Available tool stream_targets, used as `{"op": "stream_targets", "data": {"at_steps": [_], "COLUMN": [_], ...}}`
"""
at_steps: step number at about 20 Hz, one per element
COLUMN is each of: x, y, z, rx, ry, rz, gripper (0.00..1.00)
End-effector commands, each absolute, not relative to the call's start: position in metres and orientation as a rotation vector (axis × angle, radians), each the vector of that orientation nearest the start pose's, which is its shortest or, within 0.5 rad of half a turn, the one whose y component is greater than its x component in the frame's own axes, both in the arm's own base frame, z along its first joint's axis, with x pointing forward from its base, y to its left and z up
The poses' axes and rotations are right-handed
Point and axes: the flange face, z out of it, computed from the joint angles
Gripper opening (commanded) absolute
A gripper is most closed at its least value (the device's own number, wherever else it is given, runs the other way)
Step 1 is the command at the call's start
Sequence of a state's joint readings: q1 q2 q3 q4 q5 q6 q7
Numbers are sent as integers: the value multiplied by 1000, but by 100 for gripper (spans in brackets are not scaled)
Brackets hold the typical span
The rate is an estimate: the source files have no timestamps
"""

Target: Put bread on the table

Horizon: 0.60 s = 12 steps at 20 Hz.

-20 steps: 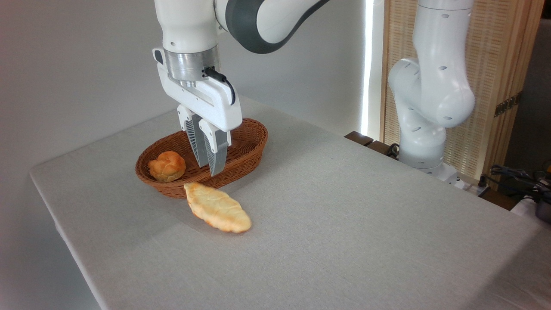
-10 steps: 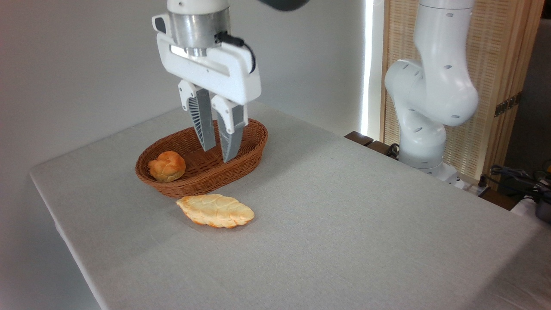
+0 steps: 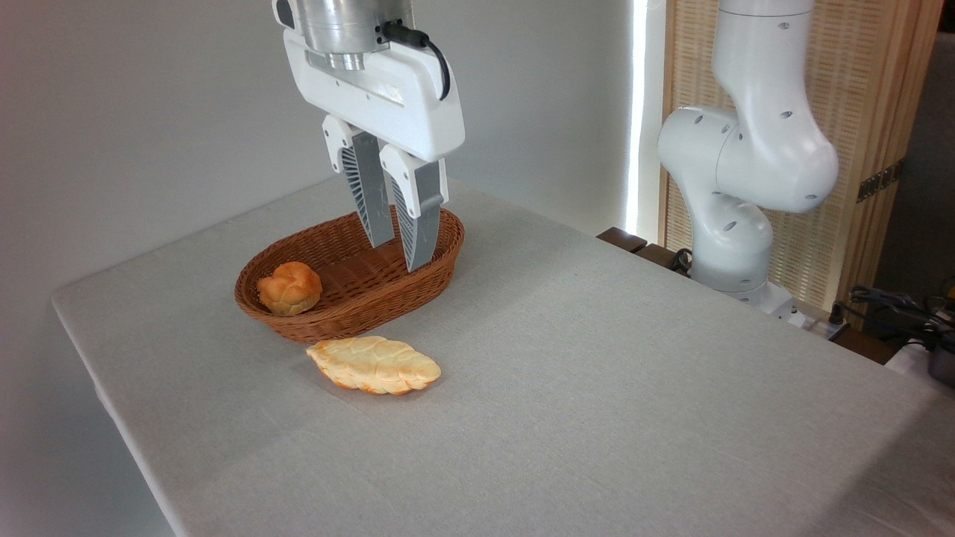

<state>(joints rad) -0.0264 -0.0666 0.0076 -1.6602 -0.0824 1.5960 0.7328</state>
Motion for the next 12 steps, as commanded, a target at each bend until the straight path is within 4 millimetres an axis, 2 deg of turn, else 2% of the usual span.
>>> {"op": "stream_targets", "data": {"at_steps": [1,5,8,12], "x": [539,539,540,542], "y": [-14,-15,-36,-37], "z": [625,625,621,618], "rx": [-2968,-2965,-2975,-2929], "ry": [1192,1162,1124,1117], "rz": [-22,-10,11,36], "gripper": [100,100,100,100]}}
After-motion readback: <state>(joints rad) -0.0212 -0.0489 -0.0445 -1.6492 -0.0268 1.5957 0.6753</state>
